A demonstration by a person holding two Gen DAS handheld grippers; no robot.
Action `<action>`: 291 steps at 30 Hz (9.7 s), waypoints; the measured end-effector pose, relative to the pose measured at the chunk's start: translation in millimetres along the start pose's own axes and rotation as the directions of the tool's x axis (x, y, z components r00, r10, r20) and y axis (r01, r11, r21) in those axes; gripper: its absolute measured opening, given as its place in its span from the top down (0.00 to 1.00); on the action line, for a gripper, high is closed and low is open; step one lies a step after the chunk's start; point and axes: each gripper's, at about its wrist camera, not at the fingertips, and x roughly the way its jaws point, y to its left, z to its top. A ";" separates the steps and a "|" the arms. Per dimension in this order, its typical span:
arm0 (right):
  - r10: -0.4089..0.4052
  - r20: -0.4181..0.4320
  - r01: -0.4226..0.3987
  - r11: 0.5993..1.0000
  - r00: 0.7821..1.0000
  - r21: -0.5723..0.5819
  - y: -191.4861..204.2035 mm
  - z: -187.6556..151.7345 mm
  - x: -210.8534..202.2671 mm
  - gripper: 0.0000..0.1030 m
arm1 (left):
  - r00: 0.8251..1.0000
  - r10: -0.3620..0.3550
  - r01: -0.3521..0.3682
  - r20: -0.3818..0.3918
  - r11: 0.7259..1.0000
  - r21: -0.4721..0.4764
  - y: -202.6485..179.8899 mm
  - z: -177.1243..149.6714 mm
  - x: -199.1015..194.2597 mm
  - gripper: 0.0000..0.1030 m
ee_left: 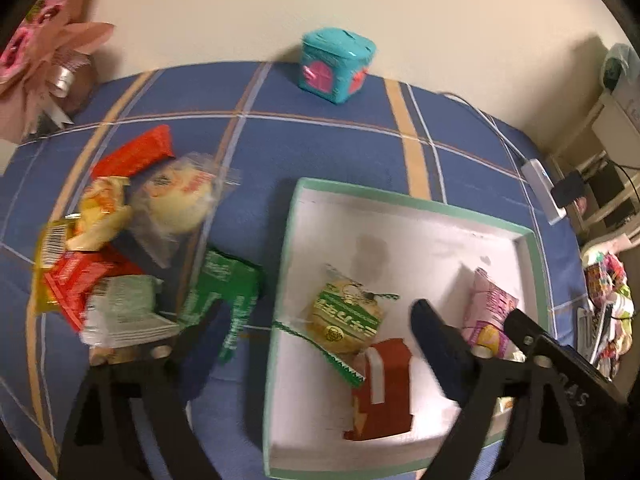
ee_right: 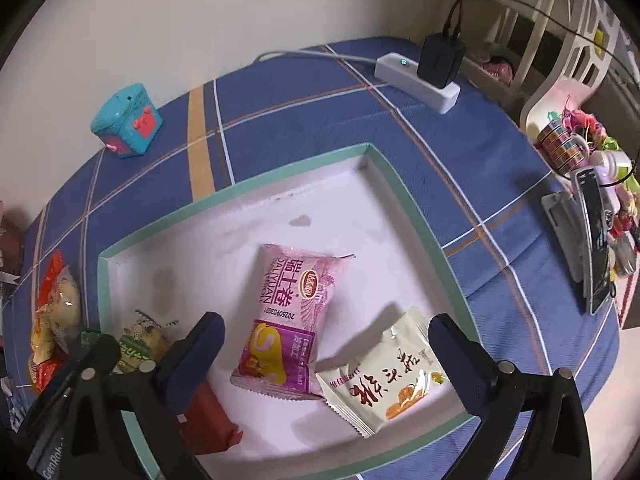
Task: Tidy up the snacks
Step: 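Withdraw both grippers from the tray back toward the snack pile, then grasp the green-white wrapped packet with the right gripper, then grasp and lift the yellow packet with left gripper while right holds the green-white packet, then carry the yellow and green-white packets into the white tray and open both grippers, then withdraw both grippers from the tray back toward the snack pile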
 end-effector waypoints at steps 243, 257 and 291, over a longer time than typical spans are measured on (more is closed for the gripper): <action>0.205 -0.030 -0.199 0.970 0.978 0.137 5.3 30.8 26.9 0.48 | 0.999 -0.051 0.052 -0.009 0.991 0.123 -47.8 14.7 29.2 0.57; 0.211 -0.052 -0.204 0.972 0.976 0.118 13.0 28.1 29.6 0.41 | 0.997 -0.073 0.076 -0.026 0.989 0.125 -47.9 17.8 36.1 0.36; 0.069 -0.003 -0.069 0.992 0.998 -0.109 52.2 17.6 -5.2 0.00 | 0.994 0.079 -0.068 0.071 0.987 -0.143 49.9 40.3 -2.5 0.01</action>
